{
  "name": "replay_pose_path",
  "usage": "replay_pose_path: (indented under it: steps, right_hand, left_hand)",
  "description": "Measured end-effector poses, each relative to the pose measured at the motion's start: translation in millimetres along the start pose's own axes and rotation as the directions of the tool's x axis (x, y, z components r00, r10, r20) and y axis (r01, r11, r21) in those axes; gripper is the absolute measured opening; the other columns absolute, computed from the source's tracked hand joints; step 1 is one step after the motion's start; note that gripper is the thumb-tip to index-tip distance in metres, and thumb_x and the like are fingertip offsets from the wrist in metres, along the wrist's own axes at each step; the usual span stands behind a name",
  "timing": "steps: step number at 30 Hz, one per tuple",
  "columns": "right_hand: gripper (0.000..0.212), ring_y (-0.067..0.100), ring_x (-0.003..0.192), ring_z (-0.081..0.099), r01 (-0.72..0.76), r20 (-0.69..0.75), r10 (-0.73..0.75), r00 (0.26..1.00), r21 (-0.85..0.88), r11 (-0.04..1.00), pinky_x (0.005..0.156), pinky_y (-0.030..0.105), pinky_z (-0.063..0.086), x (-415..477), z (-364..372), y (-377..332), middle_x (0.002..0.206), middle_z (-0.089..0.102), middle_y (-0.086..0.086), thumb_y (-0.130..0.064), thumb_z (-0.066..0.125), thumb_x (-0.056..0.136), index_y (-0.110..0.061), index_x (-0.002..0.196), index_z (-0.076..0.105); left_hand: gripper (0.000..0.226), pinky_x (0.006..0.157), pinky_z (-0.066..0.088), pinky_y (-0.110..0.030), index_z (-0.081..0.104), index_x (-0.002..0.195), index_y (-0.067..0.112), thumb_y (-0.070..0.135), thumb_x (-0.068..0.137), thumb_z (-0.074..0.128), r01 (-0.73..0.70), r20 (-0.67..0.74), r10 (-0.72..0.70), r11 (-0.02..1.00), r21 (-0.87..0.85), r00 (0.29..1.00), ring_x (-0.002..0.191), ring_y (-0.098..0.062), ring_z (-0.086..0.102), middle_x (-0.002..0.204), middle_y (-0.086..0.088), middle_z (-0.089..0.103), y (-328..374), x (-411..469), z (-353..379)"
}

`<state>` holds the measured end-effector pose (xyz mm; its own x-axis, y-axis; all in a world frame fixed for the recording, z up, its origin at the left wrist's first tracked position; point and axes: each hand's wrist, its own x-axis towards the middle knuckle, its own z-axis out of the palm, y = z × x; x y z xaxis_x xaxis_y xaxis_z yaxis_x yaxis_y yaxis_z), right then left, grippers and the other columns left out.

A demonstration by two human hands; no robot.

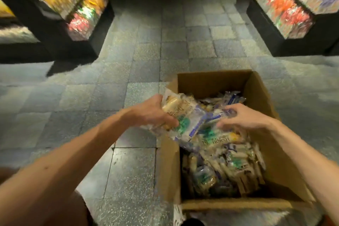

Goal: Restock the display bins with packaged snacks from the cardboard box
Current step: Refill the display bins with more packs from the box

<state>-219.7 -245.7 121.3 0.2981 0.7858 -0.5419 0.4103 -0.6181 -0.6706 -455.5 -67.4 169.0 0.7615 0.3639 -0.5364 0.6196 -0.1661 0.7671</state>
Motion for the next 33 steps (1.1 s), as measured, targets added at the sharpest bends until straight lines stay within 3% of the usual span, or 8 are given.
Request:
replay_pose_path:
  steps: [3,7,10,13,16,23,28,33]
  right_hand:
    - [0.055,0.021,0.099,0.073,0.105,0.106,-0.139,0.985,0.276,0.955,0.09,0.036,0.053,-11.6,35.4,-67.7,0.11,0.074,0.01,-0.027,0.086,0.077,-0.014,0.125,0.061]
    - [0.025,0.024,0.09,0.075,0.149,0.307,-0.355,0.883,0.535,0.831,0.071,0.032,0.061,-42.3,121.7,-159.1,0.107,0.075,0.015,-0.005,0.071,0.079,-0.007,0.104,0.076]
    - [0.042,0.029,0.088,0.075,0.092,0.48,-0.471,0.74,0.622,0.778,0.064,0.041,0.063,-76.0,206.5,-216.4,0.104,0.076,0.016,-0.018,0.095,0.053,-0.012,0.092,0.082]
    - [0.071,0.038,0.09,0.074,0.019,0.641,-0.478,0.6,0.586,0.81,0.073,0.052,0.062,-107.7,293.8,-254.1,0.112,0.072,0.024,-0.028,0.1,0.034,-0.006,0.099,0.08]
    - [0.053,0.038,0.086,0.074,-0.069,0.745,-0.43,0.509,0.534,0.843,0.071,0.05,0.062,-147.9,375.9,-277.1,0.112,0.071,0.025,-0.018,0.088,0.056,-0.002,0.106,0.075]
    - [0.037,0.036,0.082,0.074,-0.076,0.858,-0.3,0.416,0.362,0.929,0.065,0.047,0.063,-212.5,512.6,-287.6,0.113,0.07,0.027,-0.005,0.055,0.089,0.0,0.125,0.061]
    - [0.033,0.035,0.081,0.074,-0.014,0.888,-0.201,0.413,0.226,0.974,0.067,0.044,0.063,-217.8,569.4,-290.4,0.108,0.071,0.028,-0.005,0.052,0.095,0.005,0.126,0.058]
    - [0.029,0.033,0.07,0.074,0.062,0.865,-0.177,0.47,0.168,0.984,0.062,0.042,0.06,-202.6,601.2,-308.7,0.095,0.074,0.026,-0.003,0.052,0.096,0.011,0.122,0.055]
  left_hand:
    - [0.031,0.053,0.055,-0.024,0.056,0.104,0.012,0.006,0.082,0.076,-0.039,-0.16,0.016,0.989,-0.14,0.987,0.068,-0.014,0.073,0.083,-0.002,0.075,-25.2,-97.9,-32.7]
    - [0.03,0.057,0.06,-0.029,0.059,0.107,0.006,0.01,0.08,0.072,-0.091,-0.286,-0.041,0.895,-0.436,0.957,0.074,-0.022,0.073,0.092,-0.011,0.075,-86.0,-237.8,-39.8]
    - [0.02,0.061,0.062,-0.032,0.068,0.106,0.005,0.009,0.087,0.073,-0.195,-0.43,-0.099,0.786,-0.587,0.898,0.08,-0.026,0.073,0.105,-0.022,0.072,-141.1,-336.9,-17.0]
    - [0.04,0.077,0.06,-0.044,0.068,0.115,0.002,0.012,0.078,0.08,-0.285,-0.577,-0.223,0.698,-0.657,0.786,0.093,-0.035,0.071,0.12,-0.03,0.065,-188.6,-420.5,19.5]
    - [0.047,0.09,0.055,-0.057,0.066,0.119,-0.003,0.009,0.076,0.082,-0.36,-0.673,-0.378,0.626,-0.692,0.636,0.107,-0.046,0.065,0.121,-0.03,0.065,-222.4,-485.2,62.1]
    - [0.049,0.054,0.059,-0.036,0.053,0.117,-0.006,-0.003,0.075,0.078,-0.531,-0.608,-0.727,0.395,-0.75,0.319,0.073,-0.031,0.075,0.088,-0.019,0.075,-276.6,-567.0,155.4]
    - [0.043,0.089,0.056,-0.054,0.058,0.102,-0.001,0.003,0.069,0.086,-0.589,-0.529,-0.831,0.344,-0.731,0.17,0.091,-0.037,0.073,0.09,-0.018,0.076,-314.3,-582.2,187.4]
    - [0.049,0.083,0.059,-0.051,0.049,0.103,0.003,0.001,0.07,0.085,-0.694,-0.461,-0.884,0.282,-0.663,0.081,0.089,-0.039,0.074,0.096,-0.022,0.074,-345.1,-578.6,184.8]
